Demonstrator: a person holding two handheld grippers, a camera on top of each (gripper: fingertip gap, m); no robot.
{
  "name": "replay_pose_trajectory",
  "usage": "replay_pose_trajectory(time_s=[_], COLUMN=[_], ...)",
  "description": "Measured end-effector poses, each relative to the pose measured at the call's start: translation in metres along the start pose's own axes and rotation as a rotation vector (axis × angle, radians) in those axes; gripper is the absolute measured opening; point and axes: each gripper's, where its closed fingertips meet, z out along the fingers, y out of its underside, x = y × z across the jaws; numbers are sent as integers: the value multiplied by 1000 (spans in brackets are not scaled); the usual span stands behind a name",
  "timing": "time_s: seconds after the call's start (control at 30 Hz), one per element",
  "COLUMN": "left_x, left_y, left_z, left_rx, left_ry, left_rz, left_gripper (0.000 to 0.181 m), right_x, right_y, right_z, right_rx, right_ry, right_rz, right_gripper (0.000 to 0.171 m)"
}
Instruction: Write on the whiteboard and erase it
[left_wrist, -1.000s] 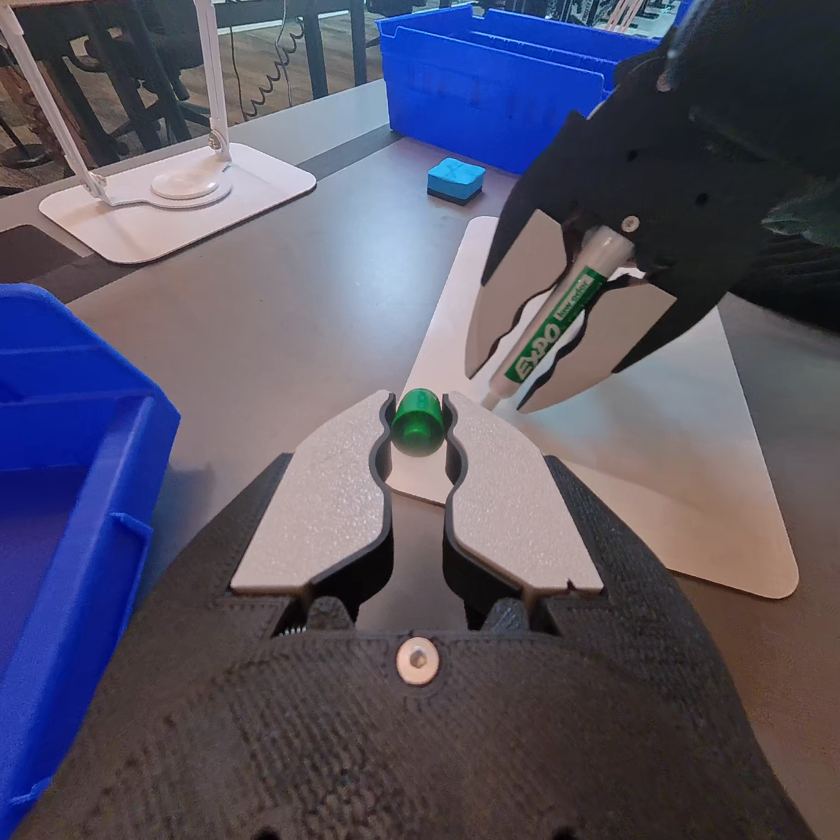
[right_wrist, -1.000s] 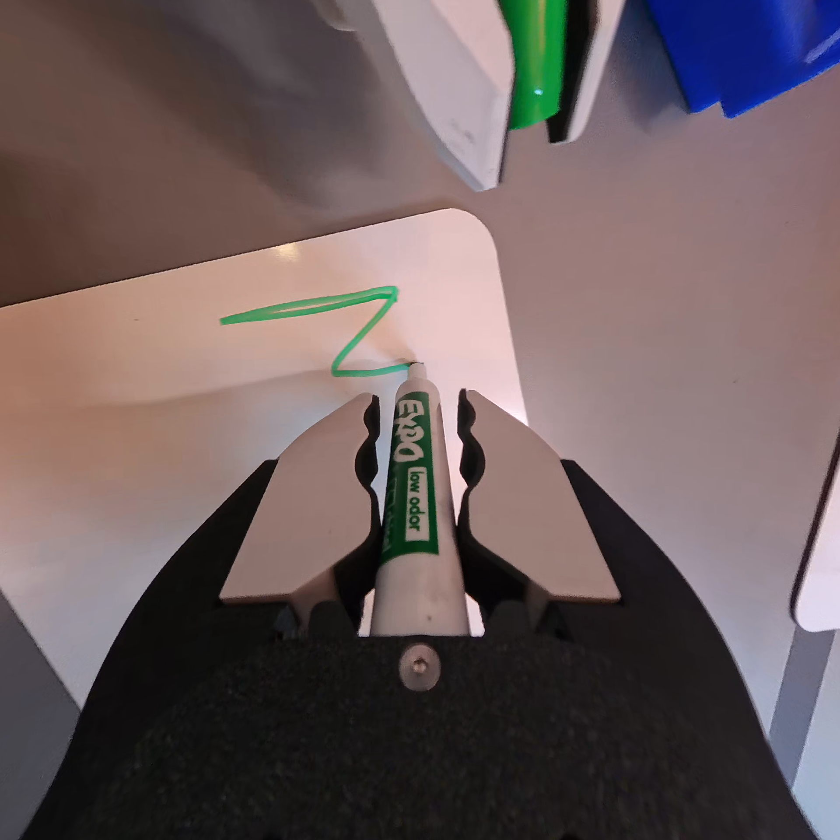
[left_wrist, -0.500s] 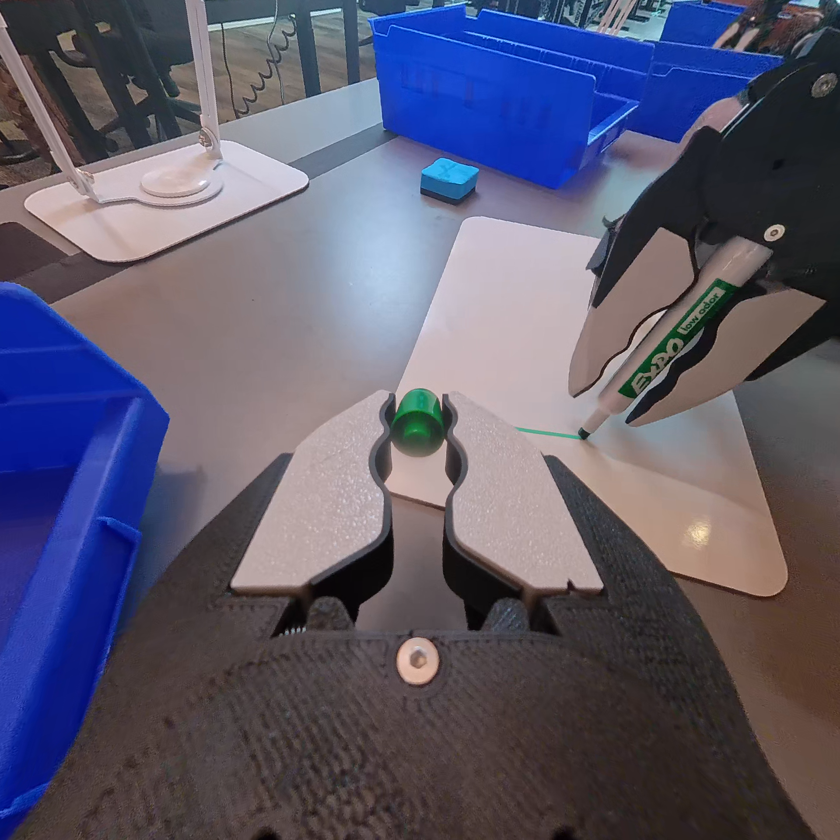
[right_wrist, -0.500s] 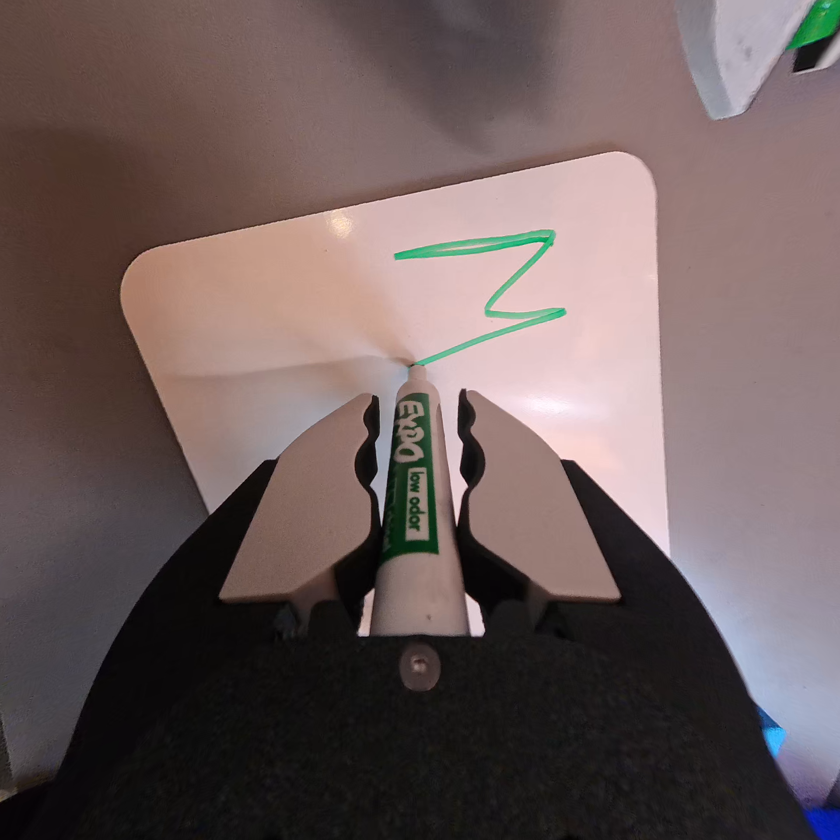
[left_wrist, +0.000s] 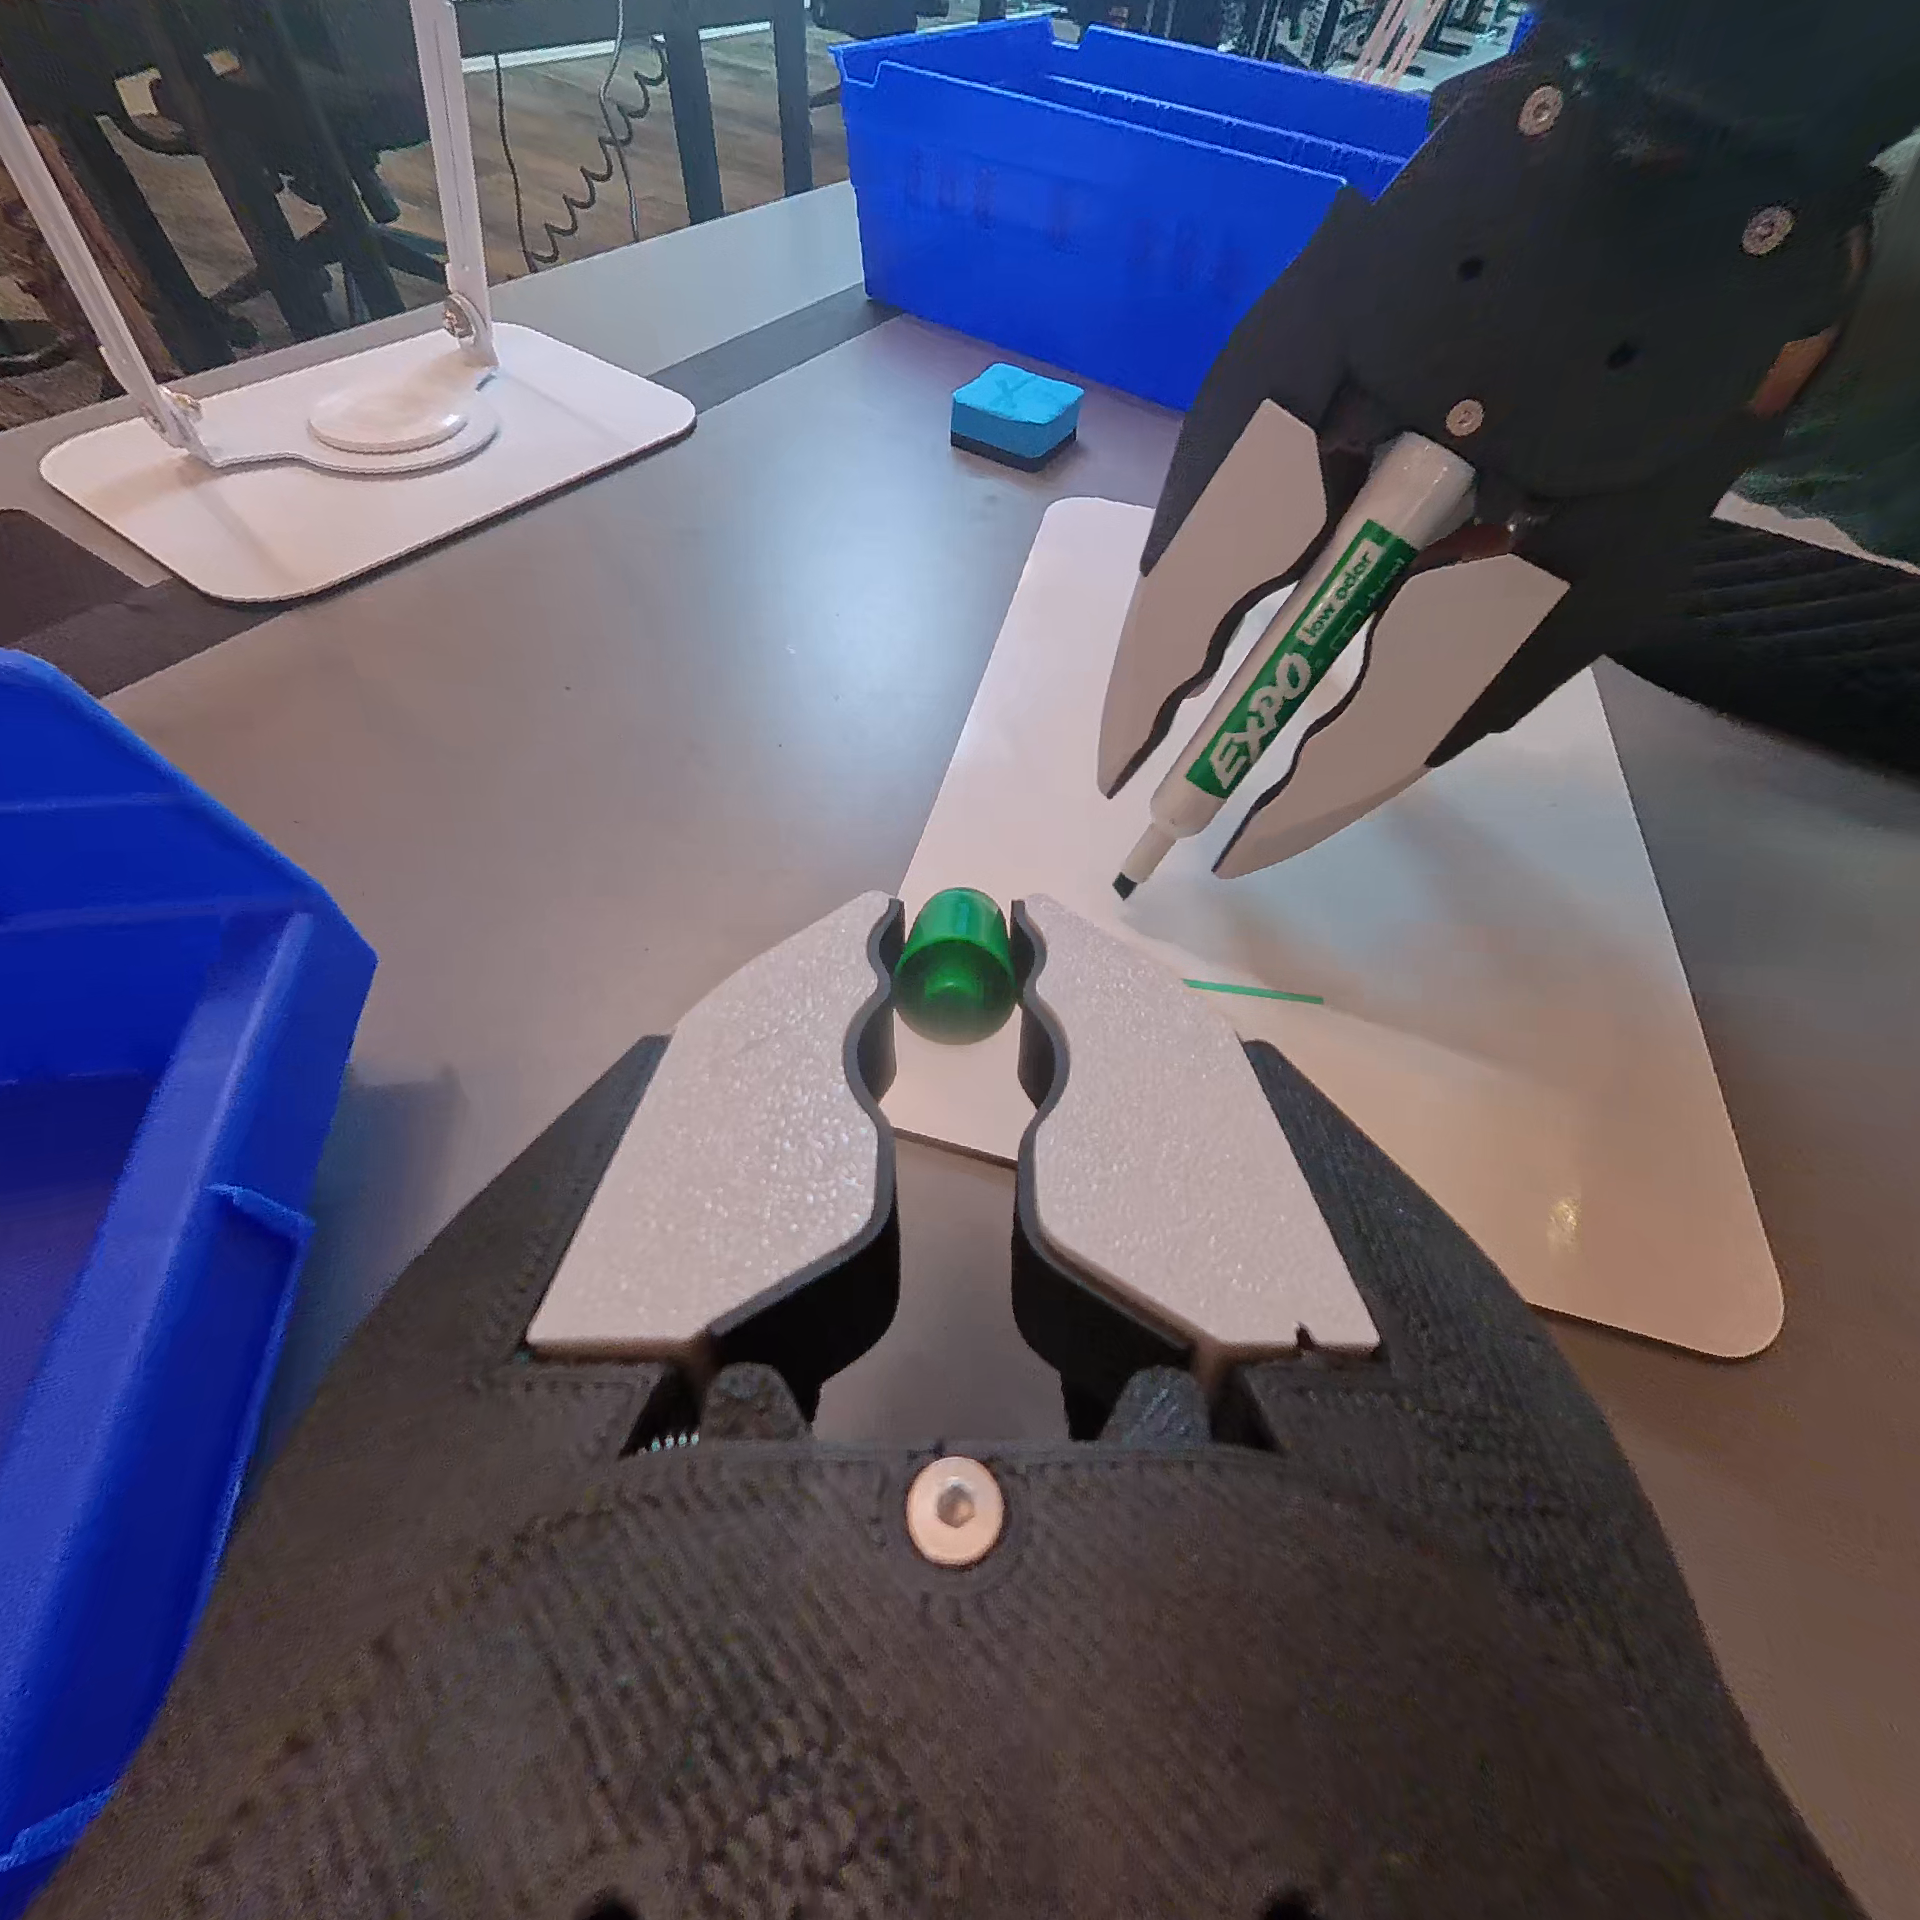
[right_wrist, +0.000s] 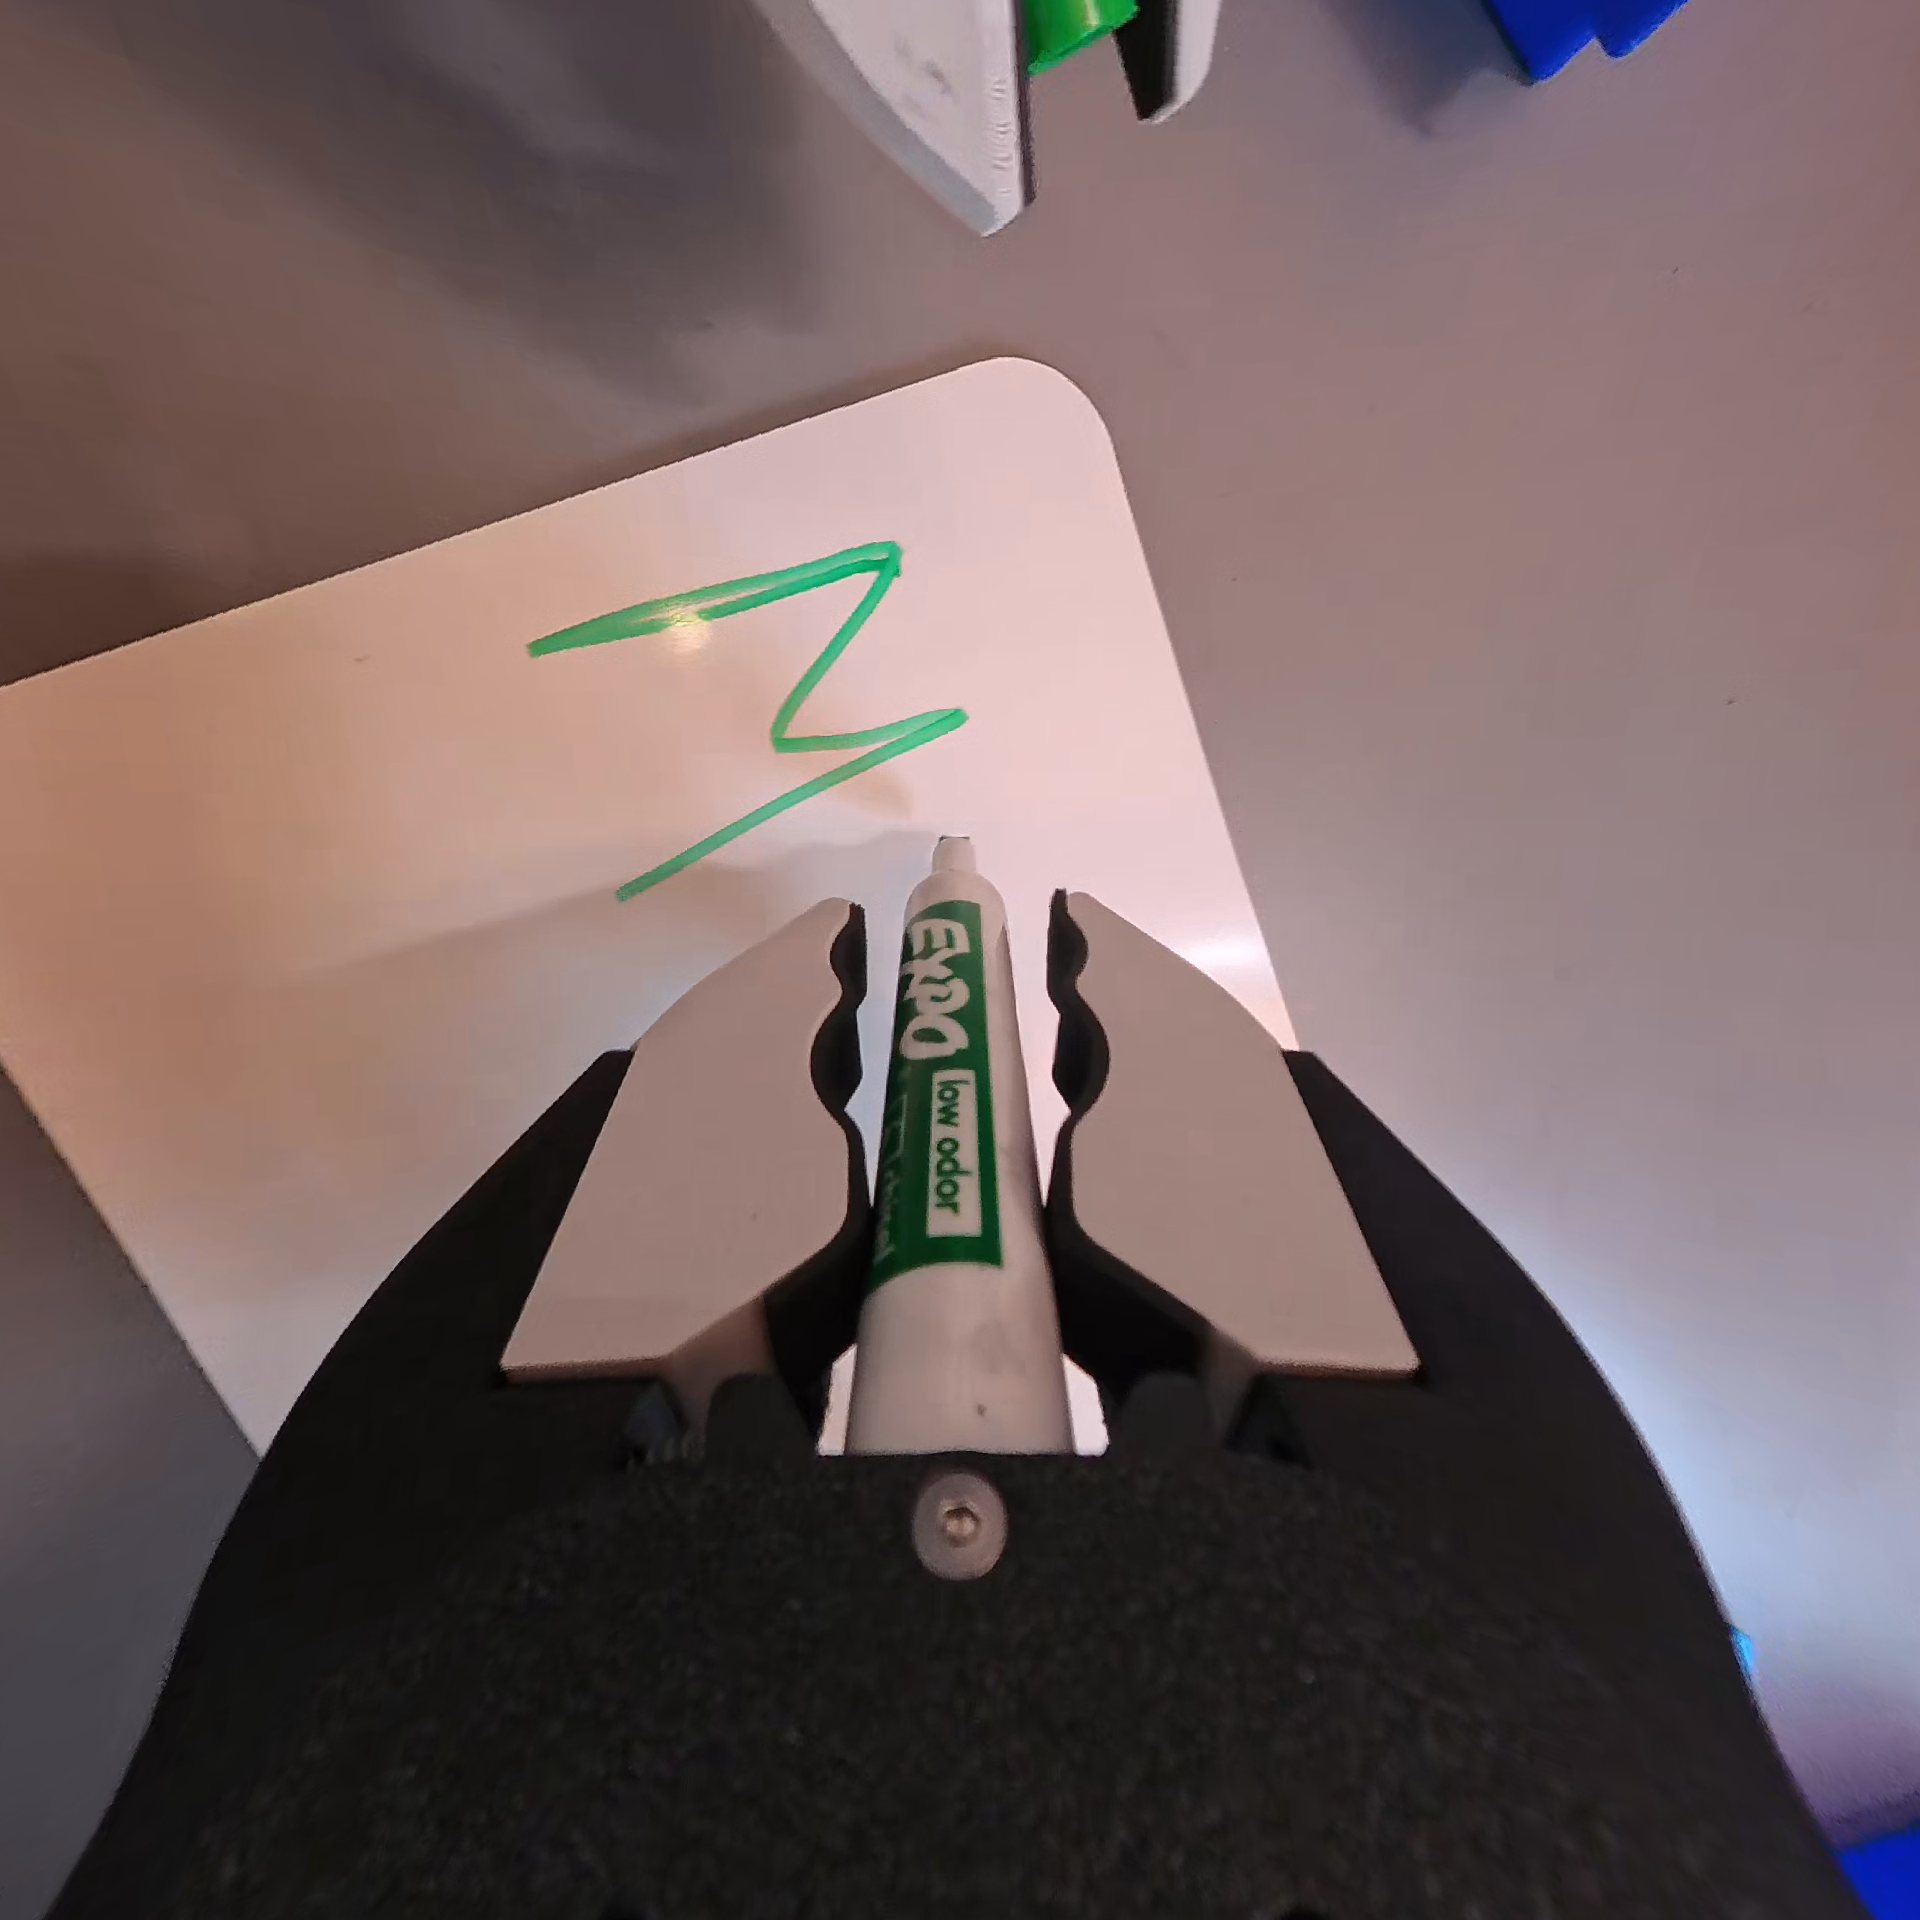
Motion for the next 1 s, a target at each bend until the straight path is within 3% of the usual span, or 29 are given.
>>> replay_pose_trajectory(time_s=[0.27, 0.53, 0.8, 1.0], left_x=[0, 2, 5, 2], left_y=[-1, -1, -2, 0], left_z=[-1, 0, -1, -2], left_rx=[8, 5, 8, 7], left_ry=[5, 15, 25, 31], left_rz=[-12, -10, -10, -36], left_gripper=[19, 19, 19, 19], right_x=[6, -53, 5, 11], right_y=[-2, 11, -9, -5], right_z=[9, -10, 1, 12], right_rx=[-22, -114, -10, -41], right_ry=[-21, -183, -34, -43], right_rz=[-11, -95, -15, -29], right_gripper=[34, 34, 34, 34])
